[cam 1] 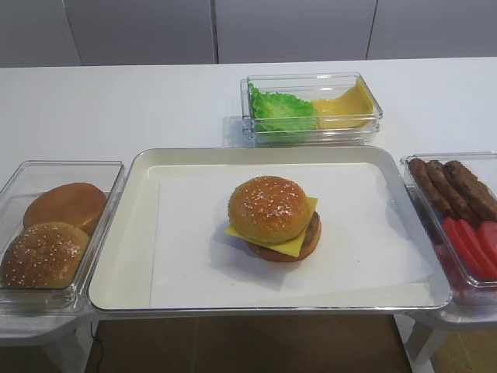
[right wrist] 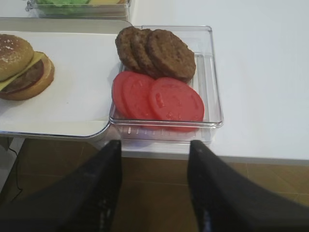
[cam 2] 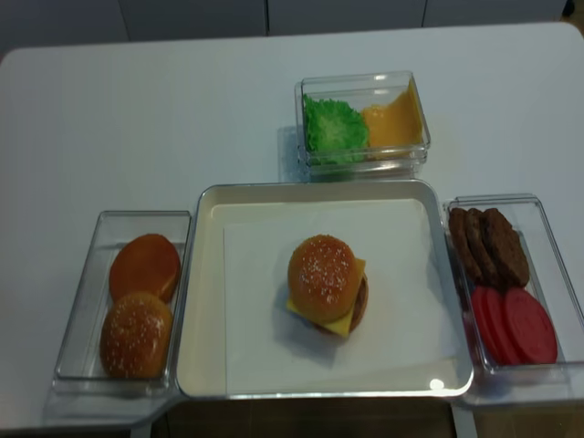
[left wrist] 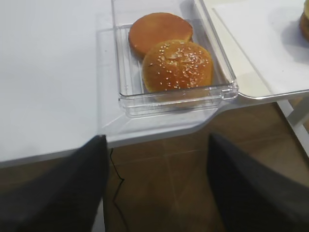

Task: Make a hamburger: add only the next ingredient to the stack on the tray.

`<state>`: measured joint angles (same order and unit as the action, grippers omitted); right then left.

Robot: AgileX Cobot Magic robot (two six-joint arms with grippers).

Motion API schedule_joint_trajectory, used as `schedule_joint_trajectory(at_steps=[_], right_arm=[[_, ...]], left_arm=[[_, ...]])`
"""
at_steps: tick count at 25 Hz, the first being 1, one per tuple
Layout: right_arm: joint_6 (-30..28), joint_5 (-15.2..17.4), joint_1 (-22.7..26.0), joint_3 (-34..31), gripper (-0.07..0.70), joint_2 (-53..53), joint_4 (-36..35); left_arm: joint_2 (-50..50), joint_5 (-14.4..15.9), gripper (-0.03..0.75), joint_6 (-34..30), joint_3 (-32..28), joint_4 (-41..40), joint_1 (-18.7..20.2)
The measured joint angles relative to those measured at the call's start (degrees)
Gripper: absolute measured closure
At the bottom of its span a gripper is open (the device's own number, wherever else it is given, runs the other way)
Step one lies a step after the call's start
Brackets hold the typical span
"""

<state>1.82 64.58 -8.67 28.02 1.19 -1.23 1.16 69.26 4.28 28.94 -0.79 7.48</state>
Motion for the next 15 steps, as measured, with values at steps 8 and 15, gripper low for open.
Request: schedule_joint_trajectory(at_steps=[8, 15], right_arm=[[0.0, 0.0, 0.0, 0.0, 0.276, 0.0, 0.0], [-0.1, 0.0, 0.0, 0.0, 0.276, 0.0, 0.0]], left_arm=[[0.0, -1.2, 0.249, 0.0, -0.87, -0.46, 0.0], [0.0, -1.2, 0.25, 0.0, -0.87, -0.46, -0.39]])
